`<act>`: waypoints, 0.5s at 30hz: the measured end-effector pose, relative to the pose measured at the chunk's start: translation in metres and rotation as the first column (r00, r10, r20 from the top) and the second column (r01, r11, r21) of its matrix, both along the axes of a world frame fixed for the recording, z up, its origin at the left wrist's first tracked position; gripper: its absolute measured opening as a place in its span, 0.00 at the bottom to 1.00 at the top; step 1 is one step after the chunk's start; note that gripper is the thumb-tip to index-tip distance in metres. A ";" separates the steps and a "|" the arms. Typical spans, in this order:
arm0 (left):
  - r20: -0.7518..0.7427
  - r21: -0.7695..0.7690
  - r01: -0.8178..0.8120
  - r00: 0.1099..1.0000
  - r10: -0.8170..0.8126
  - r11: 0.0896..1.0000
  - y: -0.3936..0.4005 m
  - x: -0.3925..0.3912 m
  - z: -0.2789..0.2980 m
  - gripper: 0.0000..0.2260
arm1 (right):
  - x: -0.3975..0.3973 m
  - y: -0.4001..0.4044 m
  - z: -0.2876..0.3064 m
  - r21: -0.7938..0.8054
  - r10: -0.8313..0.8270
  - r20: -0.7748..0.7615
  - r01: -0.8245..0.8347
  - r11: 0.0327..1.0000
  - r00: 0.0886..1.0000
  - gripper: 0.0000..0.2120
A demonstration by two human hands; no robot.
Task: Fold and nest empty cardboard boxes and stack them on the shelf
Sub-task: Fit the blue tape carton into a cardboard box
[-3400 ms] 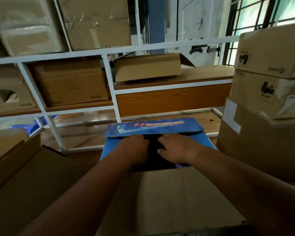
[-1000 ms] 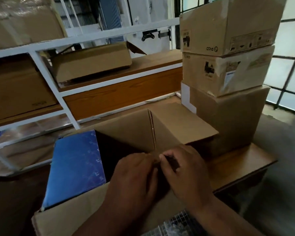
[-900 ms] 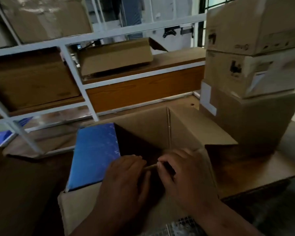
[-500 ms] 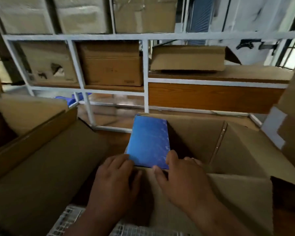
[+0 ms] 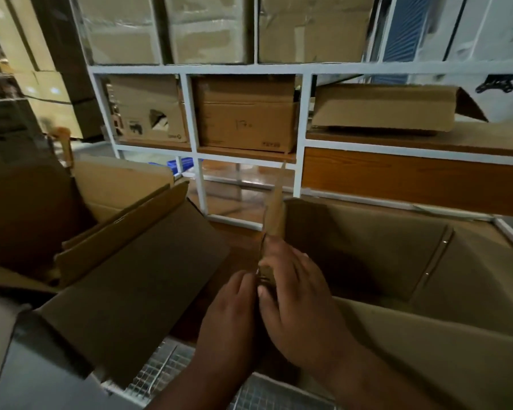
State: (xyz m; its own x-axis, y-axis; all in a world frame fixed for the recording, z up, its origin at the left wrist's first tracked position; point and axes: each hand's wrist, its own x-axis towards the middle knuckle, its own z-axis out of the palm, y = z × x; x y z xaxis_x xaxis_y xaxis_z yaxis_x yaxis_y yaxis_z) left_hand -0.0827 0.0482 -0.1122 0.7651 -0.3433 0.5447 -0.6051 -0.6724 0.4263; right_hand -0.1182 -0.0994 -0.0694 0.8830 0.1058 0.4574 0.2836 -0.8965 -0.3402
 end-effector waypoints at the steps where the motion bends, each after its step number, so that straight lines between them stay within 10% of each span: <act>1: 0.012 0.012 0.005 1.000 -0.005 1.000 0.003 0.001 -0.004 0.12 | 0.003 0.007 -0.002 -0.018 0.026 -0.042 -0.027 0.999 0.999 0.16; 15: -0.136 -0.113 -0.001 0.991 -0.015 0.994 0.008 -0.009 -0.035 0.15 | -0.014 0.000 -0.042 -0.423 -0.039 -0.043 0.017 0.906 0.998 0.27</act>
